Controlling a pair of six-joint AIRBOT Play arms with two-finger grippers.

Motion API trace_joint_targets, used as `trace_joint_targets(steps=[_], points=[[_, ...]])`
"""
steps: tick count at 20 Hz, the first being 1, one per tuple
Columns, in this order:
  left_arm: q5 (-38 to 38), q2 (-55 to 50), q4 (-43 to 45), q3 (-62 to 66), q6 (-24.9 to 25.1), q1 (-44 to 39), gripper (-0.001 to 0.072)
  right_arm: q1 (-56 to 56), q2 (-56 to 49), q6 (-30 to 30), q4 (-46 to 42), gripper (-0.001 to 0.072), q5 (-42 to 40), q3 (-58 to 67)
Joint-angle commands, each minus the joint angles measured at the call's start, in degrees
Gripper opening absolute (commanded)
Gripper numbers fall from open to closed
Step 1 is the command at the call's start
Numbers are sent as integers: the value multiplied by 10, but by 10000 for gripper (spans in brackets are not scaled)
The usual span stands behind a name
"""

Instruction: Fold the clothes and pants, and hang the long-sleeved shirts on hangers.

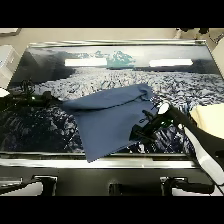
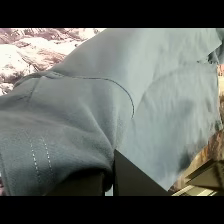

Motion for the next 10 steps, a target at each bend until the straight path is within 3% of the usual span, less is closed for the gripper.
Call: trace_joint_targets(steps=[1, 3, 4, 5, 6, 10], points=[[-2, 0, 0, 0, 3, 0, 23, 25, 11, 23, 65, 687, -133, -46], [-3, 0, 0, 0, 3, 1, 23, 25, 12, 71, 63, 643, -178, -45], [-3, 0, 0, 0, 3, 1, 23, 25, 12, 81, 63, 429, -196, -45], [-3, 0, 0, 0, 3, 1, 23, 24, 12, 86, 63, 139, -206, -45], [-3, 0, 0, 0, 3, 2, 23, 23, 12, 89, 59, 38, -220, -41], [-5, -1, 1, 0, 3, 6, 23, -84, 28, 101, 3, 38, -208, 24]])
